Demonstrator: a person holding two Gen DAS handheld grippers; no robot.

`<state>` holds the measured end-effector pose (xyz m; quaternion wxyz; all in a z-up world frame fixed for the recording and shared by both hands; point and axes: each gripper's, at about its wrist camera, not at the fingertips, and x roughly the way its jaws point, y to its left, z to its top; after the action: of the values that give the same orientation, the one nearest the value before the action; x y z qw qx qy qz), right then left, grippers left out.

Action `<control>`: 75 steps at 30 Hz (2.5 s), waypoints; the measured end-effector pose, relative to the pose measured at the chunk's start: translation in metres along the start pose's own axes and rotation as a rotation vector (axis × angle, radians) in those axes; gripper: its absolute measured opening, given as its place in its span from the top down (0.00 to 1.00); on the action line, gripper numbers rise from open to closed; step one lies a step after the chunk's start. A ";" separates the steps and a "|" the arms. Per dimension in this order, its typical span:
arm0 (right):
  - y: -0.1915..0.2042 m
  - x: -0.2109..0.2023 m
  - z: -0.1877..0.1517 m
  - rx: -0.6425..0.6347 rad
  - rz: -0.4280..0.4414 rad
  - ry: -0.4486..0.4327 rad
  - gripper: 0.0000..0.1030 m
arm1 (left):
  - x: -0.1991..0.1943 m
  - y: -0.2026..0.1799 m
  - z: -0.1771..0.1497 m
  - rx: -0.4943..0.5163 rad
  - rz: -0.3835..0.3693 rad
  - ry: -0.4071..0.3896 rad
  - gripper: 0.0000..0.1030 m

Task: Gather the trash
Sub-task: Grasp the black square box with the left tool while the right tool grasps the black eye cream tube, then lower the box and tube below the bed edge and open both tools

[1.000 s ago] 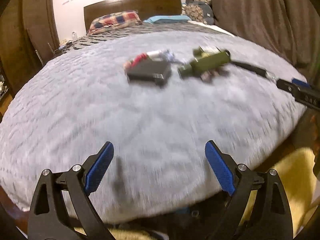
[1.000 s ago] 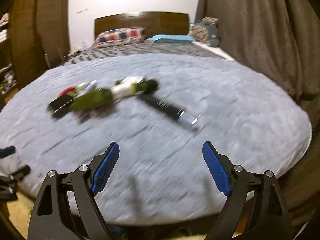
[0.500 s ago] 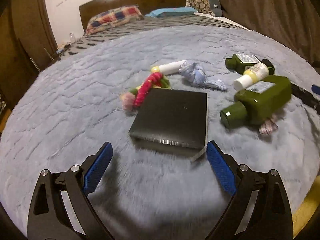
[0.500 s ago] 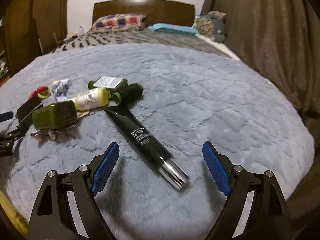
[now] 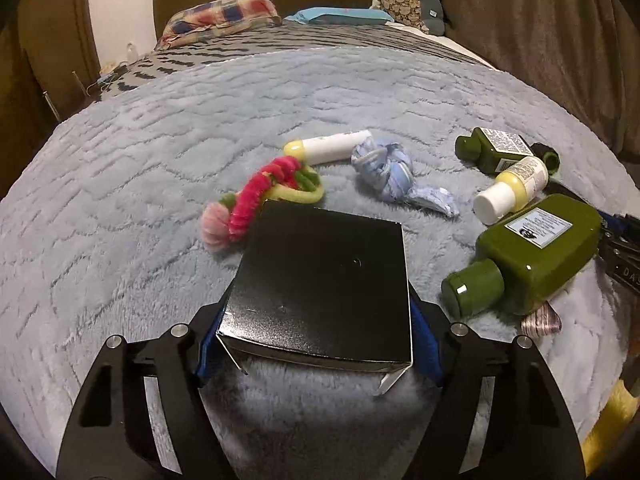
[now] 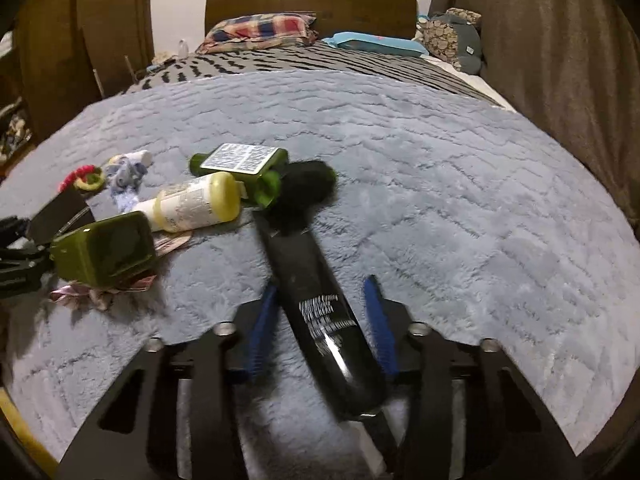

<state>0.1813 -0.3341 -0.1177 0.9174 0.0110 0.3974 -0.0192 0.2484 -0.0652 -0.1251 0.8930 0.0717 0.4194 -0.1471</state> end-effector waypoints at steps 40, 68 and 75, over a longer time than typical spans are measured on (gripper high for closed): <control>0.137 -0.112 -0.204 -0.081 0.370 0.205 0.74 | -0.130 -0.033 -0.241 -0.015 -0.078 0.083 0.32; 0.143 -0.039 -0.239 -0.007 0.292 0.379 0.48 | -0.037 -0.047 -0.293 -0.034 -0.129 0.369 0.30; 0.142 -0.068 -0.221 -0.043 0.218 0.300 0.29 | -0.057 -0.046 -0.275 -0.013 -0.091 0.317 0.16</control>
<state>-0.0200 -0.1821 -0.2185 0.8446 0.0372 0.5264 0.0905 -0.0011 -0.0276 -0.2566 0.8085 0.0690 0.5588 -0.1714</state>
